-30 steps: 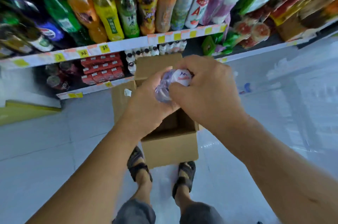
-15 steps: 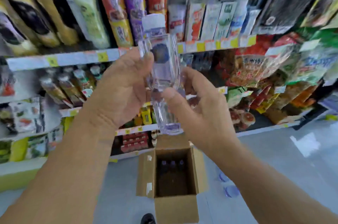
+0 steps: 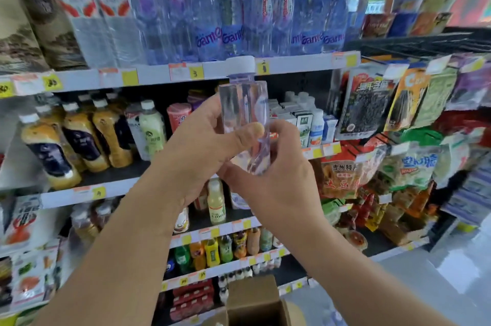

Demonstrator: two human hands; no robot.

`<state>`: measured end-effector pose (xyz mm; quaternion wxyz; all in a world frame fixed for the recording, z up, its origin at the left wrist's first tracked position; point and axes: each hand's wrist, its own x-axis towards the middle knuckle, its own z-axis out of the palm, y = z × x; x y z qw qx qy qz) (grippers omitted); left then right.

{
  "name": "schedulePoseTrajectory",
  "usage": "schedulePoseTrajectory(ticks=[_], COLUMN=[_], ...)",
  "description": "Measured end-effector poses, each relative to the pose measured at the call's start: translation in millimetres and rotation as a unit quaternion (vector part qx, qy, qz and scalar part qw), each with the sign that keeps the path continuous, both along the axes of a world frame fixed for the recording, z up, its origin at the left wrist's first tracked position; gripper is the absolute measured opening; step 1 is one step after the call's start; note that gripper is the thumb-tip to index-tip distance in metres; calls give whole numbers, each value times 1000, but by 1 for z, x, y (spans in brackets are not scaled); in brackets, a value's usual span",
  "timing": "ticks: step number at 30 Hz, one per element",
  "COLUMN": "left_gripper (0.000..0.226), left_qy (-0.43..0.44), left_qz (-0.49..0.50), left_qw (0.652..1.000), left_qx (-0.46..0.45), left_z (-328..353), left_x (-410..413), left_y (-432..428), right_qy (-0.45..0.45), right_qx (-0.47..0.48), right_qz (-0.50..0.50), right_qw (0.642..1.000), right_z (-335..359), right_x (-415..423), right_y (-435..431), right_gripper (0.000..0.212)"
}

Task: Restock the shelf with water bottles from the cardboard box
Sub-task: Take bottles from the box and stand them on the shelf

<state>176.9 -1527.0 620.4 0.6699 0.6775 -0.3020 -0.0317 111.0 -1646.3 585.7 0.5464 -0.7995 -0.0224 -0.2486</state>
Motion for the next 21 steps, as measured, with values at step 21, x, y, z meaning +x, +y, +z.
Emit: schedulePoseTrajectory(ticks=[21], left_gripper=[46], left_qy=[-8], left_qz=[17], left_qw=[1000], left_qx=[-6], left_z=[42], left_x=[67], left_y=[19], right_qy=[-10], right_qx=[27], right_qz=[-11], right_qw=[1000], right_z=[16], right_x=[51], right_y=[25], right_gripper=[58])
